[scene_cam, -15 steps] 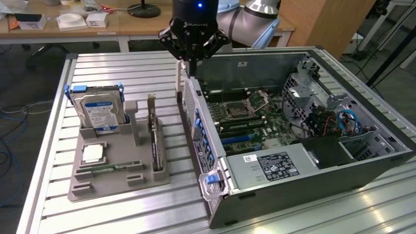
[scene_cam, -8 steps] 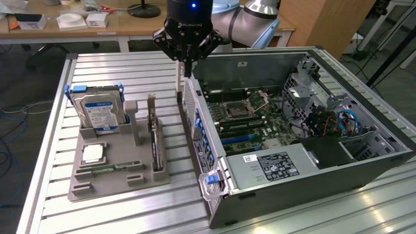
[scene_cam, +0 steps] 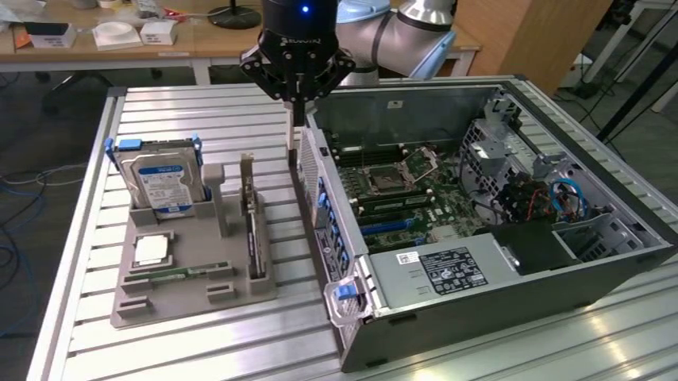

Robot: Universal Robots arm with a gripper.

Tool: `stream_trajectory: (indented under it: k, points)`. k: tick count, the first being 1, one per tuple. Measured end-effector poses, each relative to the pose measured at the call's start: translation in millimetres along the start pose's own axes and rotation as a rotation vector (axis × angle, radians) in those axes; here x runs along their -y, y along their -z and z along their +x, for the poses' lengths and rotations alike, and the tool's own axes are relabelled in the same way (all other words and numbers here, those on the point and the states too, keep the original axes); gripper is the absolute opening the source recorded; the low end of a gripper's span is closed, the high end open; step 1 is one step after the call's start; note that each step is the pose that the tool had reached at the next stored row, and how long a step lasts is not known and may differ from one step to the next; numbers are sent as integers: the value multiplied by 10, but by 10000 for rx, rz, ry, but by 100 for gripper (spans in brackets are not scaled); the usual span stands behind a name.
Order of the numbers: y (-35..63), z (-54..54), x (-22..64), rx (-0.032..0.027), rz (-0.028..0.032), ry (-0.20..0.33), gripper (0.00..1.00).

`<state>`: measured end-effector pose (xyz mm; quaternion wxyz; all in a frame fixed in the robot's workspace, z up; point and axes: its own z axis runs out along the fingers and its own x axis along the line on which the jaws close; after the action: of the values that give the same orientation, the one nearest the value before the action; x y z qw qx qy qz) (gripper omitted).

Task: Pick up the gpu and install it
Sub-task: 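Reach for the gpu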

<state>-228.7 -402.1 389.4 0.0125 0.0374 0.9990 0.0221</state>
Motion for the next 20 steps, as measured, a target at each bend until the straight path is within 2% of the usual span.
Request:
stream_trajectory:
  k: [20]
  points:
    - [8,193,145,0,0,1,11]
